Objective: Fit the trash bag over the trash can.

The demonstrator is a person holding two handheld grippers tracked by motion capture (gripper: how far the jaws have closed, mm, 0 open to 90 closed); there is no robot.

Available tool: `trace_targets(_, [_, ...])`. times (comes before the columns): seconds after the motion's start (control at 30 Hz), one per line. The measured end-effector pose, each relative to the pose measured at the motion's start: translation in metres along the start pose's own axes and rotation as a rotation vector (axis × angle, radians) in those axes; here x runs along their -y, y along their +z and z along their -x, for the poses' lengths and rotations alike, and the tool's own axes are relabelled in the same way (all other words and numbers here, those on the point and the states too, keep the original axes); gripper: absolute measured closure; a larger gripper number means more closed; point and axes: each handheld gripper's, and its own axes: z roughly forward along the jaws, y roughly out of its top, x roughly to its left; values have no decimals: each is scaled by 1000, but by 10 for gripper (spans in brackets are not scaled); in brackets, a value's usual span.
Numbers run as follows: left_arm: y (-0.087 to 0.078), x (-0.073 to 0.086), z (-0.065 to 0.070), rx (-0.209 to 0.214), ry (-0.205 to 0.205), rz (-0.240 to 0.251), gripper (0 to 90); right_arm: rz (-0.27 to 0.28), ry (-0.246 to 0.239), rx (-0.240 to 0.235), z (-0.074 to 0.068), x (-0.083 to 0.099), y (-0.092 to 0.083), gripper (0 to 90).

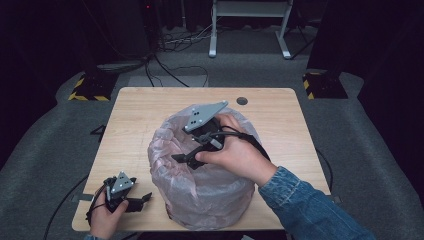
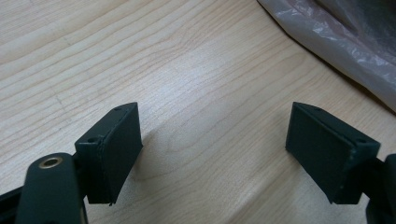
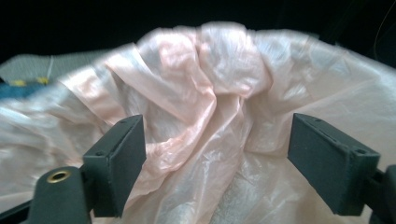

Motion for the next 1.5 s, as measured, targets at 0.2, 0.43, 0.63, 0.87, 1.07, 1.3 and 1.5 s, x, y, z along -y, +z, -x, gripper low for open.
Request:
trace_targets(0.2, [0,0,0,3,-4,-3,180,-108,-23,-13,3,7,18,180])
trace_targets(0.43, [0,0,0,6,-4,-3,179,-232,-11,-37,5,12,32,169])
trace_targets(0.63, [1,0,0,6,0,-3,177,-356,40,-50,9,21,40,155])
trace_targets(0.87, [1,0,1,10,-4,-3,173,-429,22,-82,8,30,49,138])
trace_targets(1.07, [0,0,1,9,-5,-5,173,-463,6,-80,5,38,56,87])
trace_targets(1.3, [0,0,1,10,-5,-5,173,-485,2,-97,3,44,61,39])
trace_targets(1.5, [0,0,1,10,-4,-5,173,-517,-10,-99,1,50,65,2])
